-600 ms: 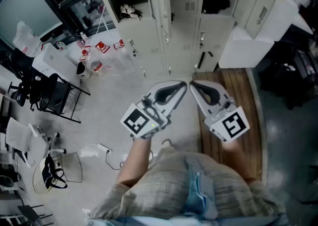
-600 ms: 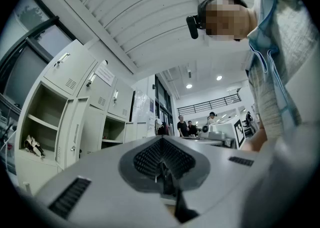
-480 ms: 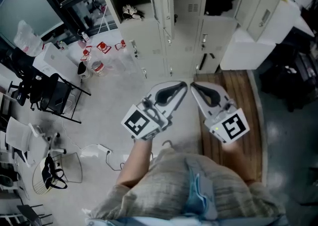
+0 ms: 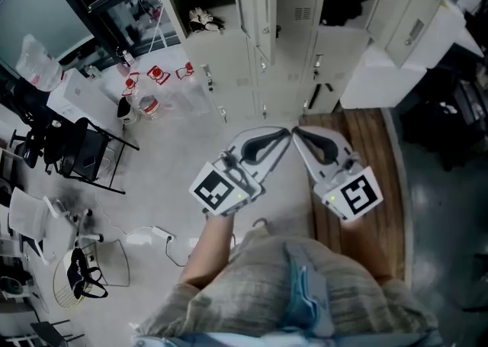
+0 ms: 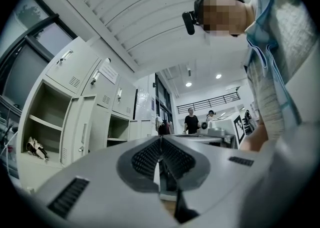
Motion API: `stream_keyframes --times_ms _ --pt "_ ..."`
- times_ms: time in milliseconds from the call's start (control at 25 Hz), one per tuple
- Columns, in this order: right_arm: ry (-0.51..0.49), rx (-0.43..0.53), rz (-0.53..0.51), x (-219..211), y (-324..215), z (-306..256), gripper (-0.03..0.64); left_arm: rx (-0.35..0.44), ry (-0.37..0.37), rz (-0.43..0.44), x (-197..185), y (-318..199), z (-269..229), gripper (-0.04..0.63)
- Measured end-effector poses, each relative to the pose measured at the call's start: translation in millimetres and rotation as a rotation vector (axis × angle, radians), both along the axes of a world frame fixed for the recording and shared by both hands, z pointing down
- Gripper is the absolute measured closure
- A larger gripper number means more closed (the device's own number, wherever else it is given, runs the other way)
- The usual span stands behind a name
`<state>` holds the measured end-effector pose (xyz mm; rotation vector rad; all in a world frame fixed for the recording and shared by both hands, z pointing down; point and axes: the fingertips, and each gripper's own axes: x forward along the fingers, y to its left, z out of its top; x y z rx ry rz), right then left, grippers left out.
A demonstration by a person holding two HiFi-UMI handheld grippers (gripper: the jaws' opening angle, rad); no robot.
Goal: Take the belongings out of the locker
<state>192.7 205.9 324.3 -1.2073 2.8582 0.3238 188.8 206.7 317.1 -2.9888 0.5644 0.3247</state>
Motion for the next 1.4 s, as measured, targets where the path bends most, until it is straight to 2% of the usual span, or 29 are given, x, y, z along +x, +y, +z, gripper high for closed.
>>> stream_keyframes --times_ms 200,480,680,920,1160,1400 --pt "-0.038 0.002 -0.004 -11.8 -15.0 -0.2 0.614 0.0 -0.015 0.011 -13.6 -18.1 8.4 0.591" --pt "-0.026 0.006 0.007 -36.7 -33.5 4.7 0.614 -0.005 -0.037 0.003 -39.5 -34.6 17.2 0.591" --pt "0.008 -0.012 -0.026 -68.2 -50.9 12.1 0.614 -0.009 -0.044 -0.054 -71.9 -52.8 19.5 0.591" --pt "-0.019 -0.011 -0.119 -108.9 -76.7 14.9 0.612 -0.038 -0.049 -0.143 -113.3 -77.1 30.9 0.591" --pt "0.026 -0.014 -0.173 -137.7 -127.9 21.4 0.612 -0.063 -0.047 -0.234 -147.1 -133.6 34.3 0.591" --pt "0.027 -0.027 -0.203 -153.5 -199.4 20.7 0.611 -0.071 -0.065 -0.269 -161.7 -203.9 32.7 0.591"
